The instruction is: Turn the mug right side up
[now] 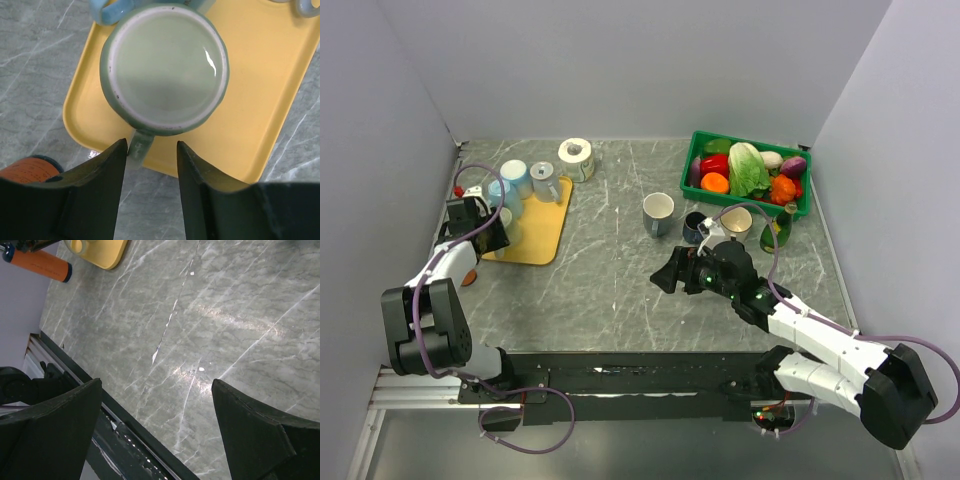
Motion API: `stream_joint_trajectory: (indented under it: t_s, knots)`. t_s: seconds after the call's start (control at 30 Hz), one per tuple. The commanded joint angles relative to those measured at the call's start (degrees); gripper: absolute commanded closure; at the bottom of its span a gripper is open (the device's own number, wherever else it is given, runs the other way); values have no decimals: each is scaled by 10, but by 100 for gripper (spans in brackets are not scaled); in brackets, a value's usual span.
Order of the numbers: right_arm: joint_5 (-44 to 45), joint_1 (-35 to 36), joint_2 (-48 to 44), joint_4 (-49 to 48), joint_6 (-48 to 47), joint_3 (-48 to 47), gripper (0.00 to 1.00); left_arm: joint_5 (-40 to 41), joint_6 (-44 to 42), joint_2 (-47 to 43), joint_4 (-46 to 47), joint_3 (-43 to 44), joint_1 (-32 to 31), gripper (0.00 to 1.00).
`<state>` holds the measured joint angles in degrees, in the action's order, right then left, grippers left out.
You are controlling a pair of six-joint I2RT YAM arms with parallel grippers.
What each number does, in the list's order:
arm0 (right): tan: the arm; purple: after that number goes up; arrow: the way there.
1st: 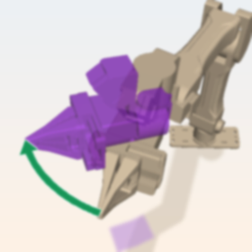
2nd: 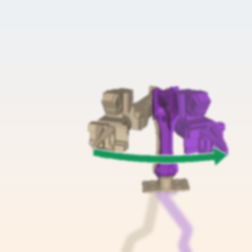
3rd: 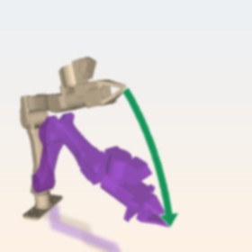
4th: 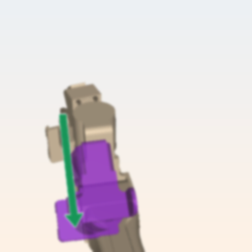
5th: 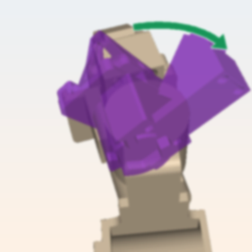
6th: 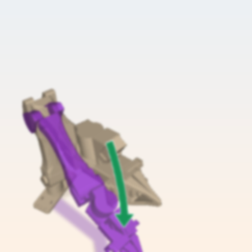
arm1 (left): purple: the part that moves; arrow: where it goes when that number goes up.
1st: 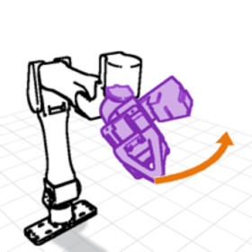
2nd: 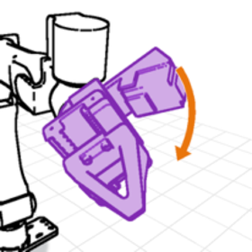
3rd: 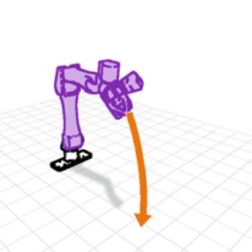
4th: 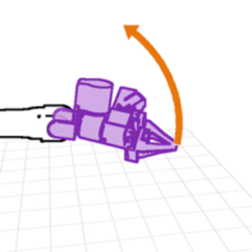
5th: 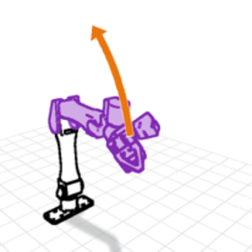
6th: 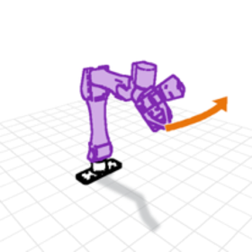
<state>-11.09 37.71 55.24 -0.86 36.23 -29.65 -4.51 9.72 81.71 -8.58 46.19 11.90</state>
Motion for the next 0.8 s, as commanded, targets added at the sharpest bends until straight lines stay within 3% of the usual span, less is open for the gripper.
stream_joint_trajectory:
  t_s: [0.0,0.13,0.23,0.63,0.77]
  knots:
    - [5,-3,-5,-14,-1,-1,5,9,5,-1,1,19,-2,53]
    - [23,-3,5,6,-5,-10,5,-1,4,12,-1,26,-3,73]
    - [22,-3,5,6,-4,-14,6,-1,4,26,-5,34,-5,78]
    - [20,-3,-19,4,2,-5,7,15,7,28,-3,32,-9,62]
    - [20,-2,-20,1,5,-1,7,18,7,27,1,32,-11,62]
